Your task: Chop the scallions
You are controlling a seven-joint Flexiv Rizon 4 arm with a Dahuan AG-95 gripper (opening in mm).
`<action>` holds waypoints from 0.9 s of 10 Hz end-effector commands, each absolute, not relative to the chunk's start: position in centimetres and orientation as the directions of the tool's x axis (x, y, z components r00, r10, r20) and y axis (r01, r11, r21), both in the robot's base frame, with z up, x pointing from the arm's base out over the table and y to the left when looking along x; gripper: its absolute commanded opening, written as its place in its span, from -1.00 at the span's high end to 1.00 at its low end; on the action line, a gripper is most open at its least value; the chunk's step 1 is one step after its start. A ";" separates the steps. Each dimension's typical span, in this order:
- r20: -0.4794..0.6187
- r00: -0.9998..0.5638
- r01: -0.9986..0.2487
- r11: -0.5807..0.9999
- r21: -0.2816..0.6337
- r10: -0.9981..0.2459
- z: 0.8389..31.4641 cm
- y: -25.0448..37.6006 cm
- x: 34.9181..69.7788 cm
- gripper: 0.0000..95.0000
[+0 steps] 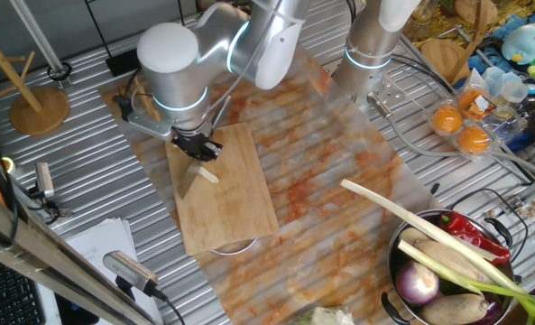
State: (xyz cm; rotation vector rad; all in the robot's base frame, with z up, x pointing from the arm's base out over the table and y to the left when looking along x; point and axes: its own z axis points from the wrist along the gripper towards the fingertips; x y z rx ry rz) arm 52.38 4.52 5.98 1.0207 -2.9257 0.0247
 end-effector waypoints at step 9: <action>0.049 -0.787 -0.615 0.788 0.009 -0.615 5.9 5.0 52.2 1.00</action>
